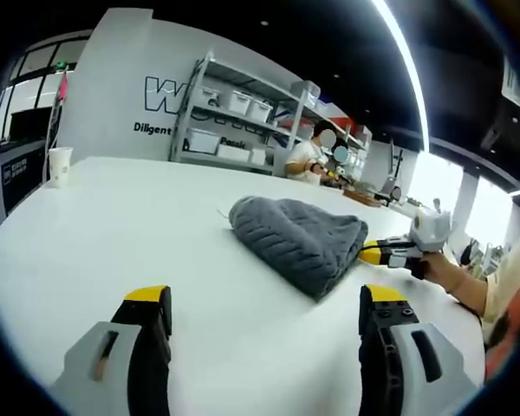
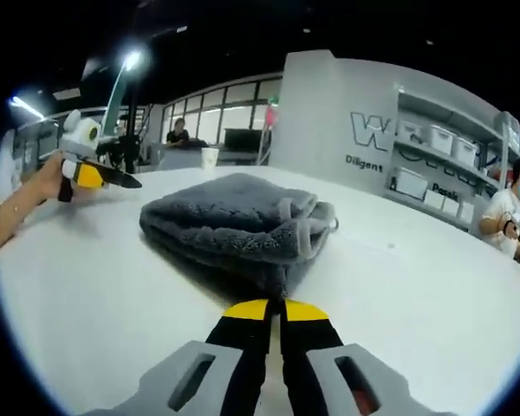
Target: Open the folded towel by lifting each exposed corner and separating the folded layers until the towel lies flat within the target outline without major curled edges
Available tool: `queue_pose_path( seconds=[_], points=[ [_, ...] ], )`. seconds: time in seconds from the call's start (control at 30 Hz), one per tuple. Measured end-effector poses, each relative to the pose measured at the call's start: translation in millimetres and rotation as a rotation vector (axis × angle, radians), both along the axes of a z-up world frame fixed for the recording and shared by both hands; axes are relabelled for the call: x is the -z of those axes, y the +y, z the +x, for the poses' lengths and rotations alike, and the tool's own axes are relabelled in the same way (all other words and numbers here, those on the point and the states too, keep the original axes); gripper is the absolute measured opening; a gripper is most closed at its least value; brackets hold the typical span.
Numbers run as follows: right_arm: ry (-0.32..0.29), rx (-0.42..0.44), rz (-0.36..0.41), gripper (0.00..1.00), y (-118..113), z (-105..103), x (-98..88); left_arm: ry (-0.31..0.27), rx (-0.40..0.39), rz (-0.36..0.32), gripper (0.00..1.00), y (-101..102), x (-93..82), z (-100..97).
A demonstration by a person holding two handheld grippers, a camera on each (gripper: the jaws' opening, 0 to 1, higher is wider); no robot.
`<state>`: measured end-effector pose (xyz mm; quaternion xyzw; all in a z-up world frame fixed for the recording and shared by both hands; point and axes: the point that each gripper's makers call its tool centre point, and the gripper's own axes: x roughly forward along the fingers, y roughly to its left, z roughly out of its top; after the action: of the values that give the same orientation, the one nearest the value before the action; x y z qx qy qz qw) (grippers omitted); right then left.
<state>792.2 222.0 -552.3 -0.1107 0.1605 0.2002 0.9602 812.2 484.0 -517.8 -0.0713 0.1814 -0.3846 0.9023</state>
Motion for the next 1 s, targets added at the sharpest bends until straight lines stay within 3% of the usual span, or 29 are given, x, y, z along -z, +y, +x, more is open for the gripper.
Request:
queue_pose_path(
  seconds=[0.5, 1.0],
  points=[
    [-0.013, 0.008, -0.086, 0.0, -8.7, -5.0, 1.0, 0.012, -0.001, 0.009, 0.87, 1.8, 3.1, 0.6],
    [0.023, 0.075, -0.073, 0.0, -34.9, -15.6, -2.0, 0.017, 0.004, 0.004, 0.87, 1.7, 3.2, -0.1]
  ],
)
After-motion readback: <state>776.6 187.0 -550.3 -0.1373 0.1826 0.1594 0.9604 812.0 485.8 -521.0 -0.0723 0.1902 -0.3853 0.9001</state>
